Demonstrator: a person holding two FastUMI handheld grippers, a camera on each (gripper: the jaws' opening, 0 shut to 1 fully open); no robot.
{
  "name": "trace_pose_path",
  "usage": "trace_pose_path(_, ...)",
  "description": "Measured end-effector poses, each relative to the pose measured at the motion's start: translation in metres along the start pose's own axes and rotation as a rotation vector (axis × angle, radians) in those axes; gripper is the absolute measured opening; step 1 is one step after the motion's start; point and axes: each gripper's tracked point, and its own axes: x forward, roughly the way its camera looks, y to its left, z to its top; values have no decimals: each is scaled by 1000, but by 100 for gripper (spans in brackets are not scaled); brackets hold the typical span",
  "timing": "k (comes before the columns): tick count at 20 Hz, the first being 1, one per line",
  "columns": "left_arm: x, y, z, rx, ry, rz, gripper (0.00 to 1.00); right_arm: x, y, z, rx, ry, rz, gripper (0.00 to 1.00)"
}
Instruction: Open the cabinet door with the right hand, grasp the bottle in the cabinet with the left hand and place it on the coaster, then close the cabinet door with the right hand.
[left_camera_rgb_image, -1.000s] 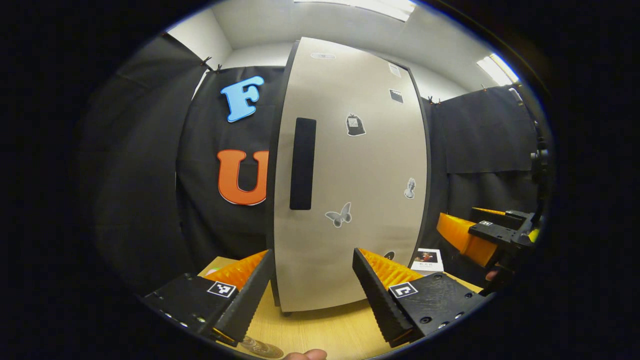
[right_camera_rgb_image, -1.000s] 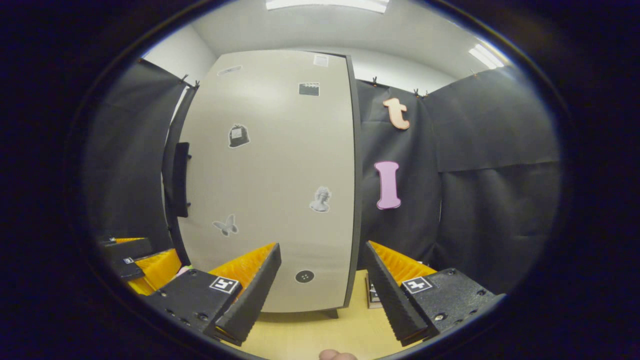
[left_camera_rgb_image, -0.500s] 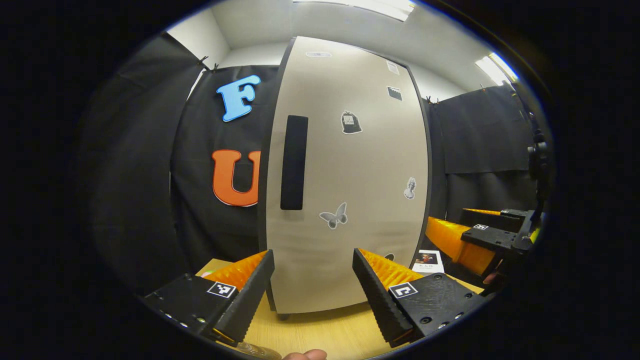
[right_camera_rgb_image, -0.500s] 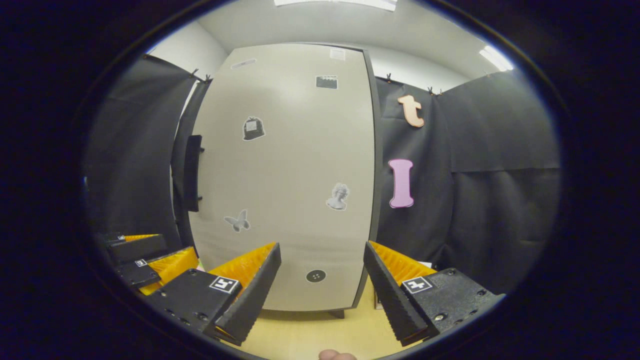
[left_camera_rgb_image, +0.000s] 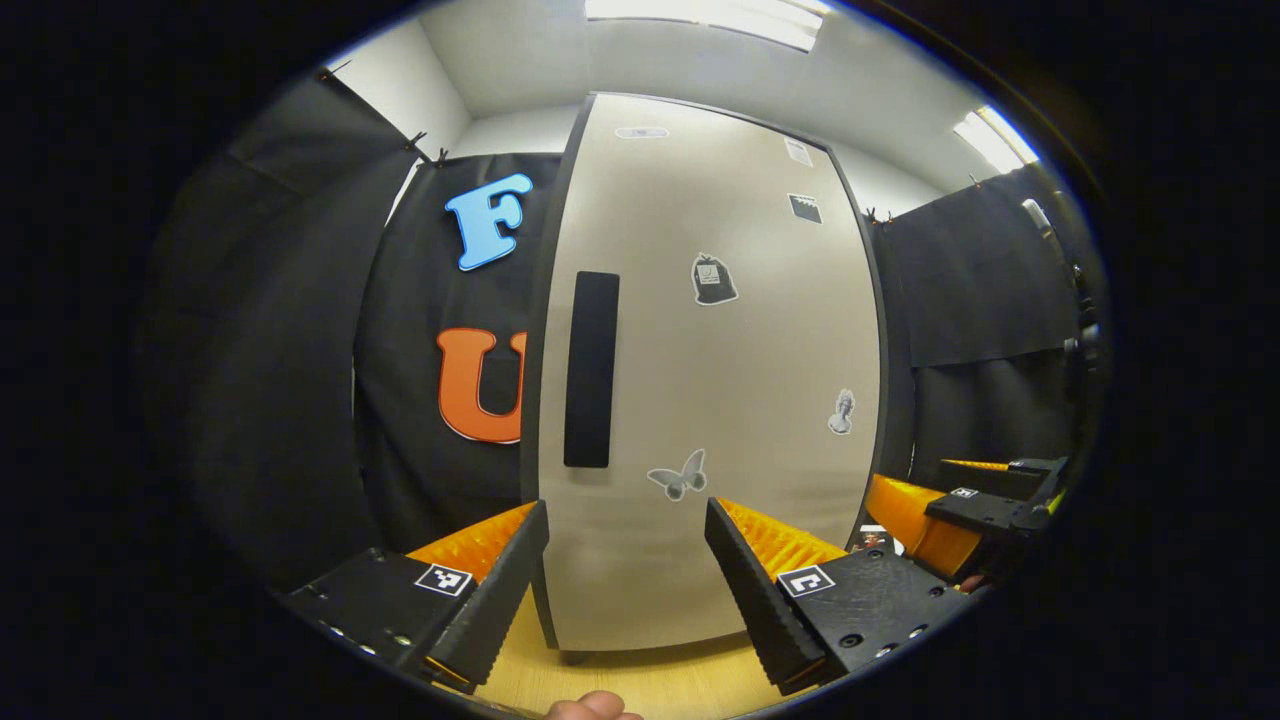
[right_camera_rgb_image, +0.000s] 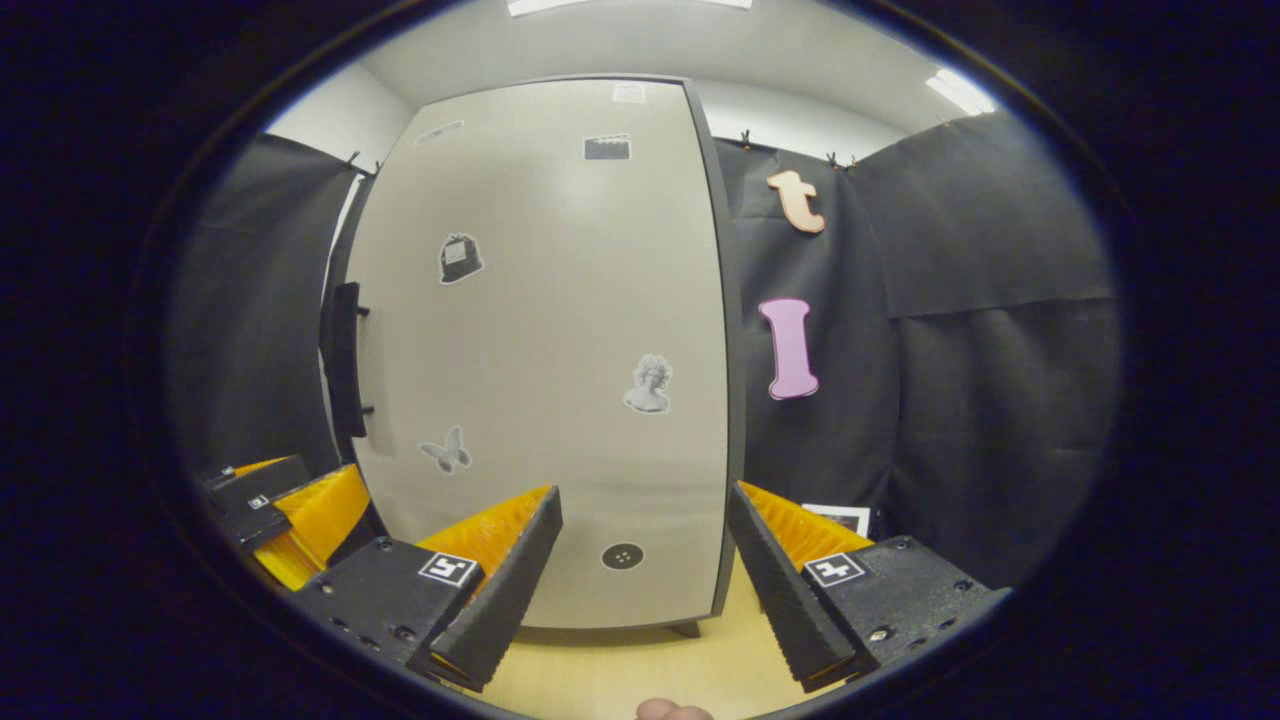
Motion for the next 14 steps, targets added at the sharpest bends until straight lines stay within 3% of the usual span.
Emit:
trace_pose_path(3, 7, -5, -3, 26, 59, 28, 95, 7, 9, 3, -28, 21, 46, 100)
trace_pose_path(7, 18, -11, 4, 24, 48, 41, 95, 16, 18, 27, -42, -23, 87, 100)
trace_pose_path(11, 20, -11, 6, 14, 36, 58, 95, 21, 30, 19, -66, 12, 140, 100)
trace_pose_path(14, 23, -12, 1, 21, 52, 57, 95, 27, 26, 11, -74, 50, 132, 100)
